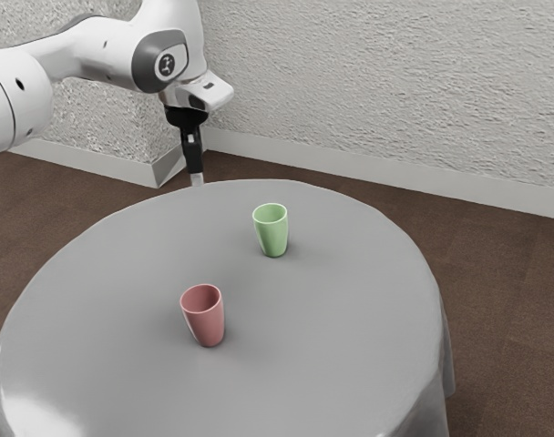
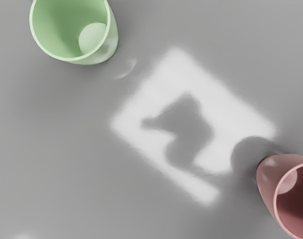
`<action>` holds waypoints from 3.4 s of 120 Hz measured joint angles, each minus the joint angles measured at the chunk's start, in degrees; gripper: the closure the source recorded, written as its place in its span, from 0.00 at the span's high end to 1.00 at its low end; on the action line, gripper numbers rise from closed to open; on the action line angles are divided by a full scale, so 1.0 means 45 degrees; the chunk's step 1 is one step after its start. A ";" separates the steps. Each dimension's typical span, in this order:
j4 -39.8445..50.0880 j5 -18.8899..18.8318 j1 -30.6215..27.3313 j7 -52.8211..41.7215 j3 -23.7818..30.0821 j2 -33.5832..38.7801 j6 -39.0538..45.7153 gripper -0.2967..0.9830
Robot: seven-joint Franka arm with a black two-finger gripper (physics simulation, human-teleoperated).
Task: Place the right cup onto the left cup
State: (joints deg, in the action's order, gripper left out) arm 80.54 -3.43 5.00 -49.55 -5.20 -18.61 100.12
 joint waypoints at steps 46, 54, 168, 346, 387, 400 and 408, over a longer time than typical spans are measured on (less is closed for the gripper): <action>0.0161 -0.0085 0.0486 0.0079 0.0023 -0.1009 0.0792 0.77; 0.0060 -0.0097 0.0598 0.0092 0.0023 -0.1368 0.1001 0.77; -0.2917 0.0128 0.0905 -0.0543 -0.0054 -0.5374 0.3021 0.76; -0.1888 0.0026 0.0792 -0.0373 -0.0107 -0.4048 0.2328 0.15; 0.0020 -0.0559 0.1445 -0.0139 -0.0091 -0.1870 0.1514 0.15; 0.0761 -0.0793 0.1673 -0.0039 -0.0093 -0.1157 0.1259 0.15; 0.1288 -0.0926 0.1794 0.0035 -0.0080 -0.0655 0.1160 0.15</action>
State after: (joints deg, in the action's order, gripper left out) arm 86.34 -7.60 13.07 -49.40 -5.56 -21.56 105.34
